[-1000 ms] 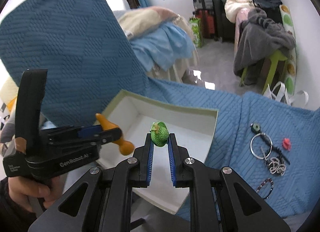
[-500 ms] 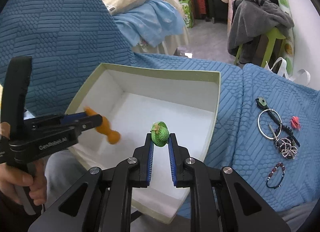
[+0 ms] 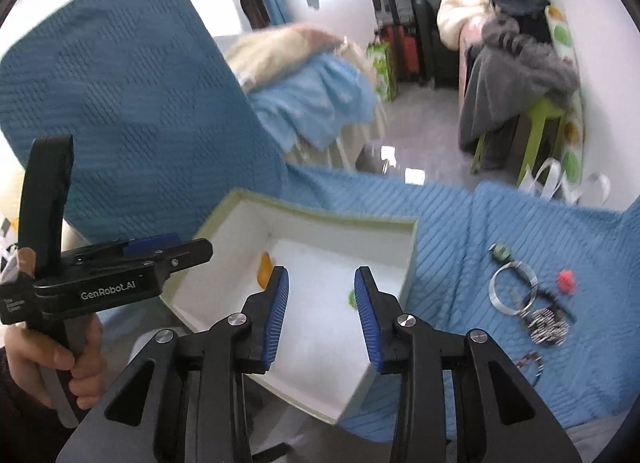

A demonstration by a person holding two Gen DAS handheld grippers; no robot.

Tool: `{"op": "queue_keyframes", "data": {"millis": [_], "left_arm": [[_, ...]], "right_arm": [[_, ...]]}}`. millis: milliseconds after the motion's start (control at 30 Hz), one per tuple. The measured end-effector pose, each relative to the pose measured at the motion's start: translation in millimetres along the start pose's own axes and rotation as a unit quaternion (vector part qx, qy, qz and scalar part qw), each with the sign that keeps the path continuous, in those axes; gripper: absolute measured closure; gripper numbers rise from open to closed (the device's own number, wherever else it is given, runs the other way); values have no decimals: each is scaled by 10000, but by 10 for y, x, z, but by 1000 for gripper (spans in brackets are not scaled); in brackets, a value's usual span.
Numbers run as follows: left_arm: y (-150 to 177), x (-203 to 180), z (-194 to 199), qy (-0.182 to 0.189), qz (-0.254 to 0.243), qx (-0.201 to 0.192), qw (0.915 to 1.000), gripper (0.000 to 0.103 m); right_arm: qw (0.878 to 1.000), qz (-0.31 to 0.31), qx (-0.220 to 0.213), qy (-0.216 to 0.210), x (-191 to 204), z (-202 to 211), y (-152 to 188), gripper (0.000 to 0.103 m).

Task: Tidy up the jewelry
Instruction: 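Withdraw both tools from the box back over the jewelry pile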

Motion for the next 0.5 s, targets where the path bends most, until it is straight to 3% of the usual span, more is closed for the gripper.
{"op": "queue_keyframes", "data": {"millis": [500], "left_arm": [[-70,-834,719,195,-529,-853,9948,44]], "right_arm": [[9927,-110,-1181,210,-353,1200,-165,71]]}}
Point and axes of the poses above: each gripper's, at about its wrist camera, not at the fingertips, and z roughly against the way its jaws point, x to its left, y to its underside, the point moved 3 cm from there along -z, roughly the way its jaws point, and after that the axes turned 13 degrees about y, right-handed, at the moved point
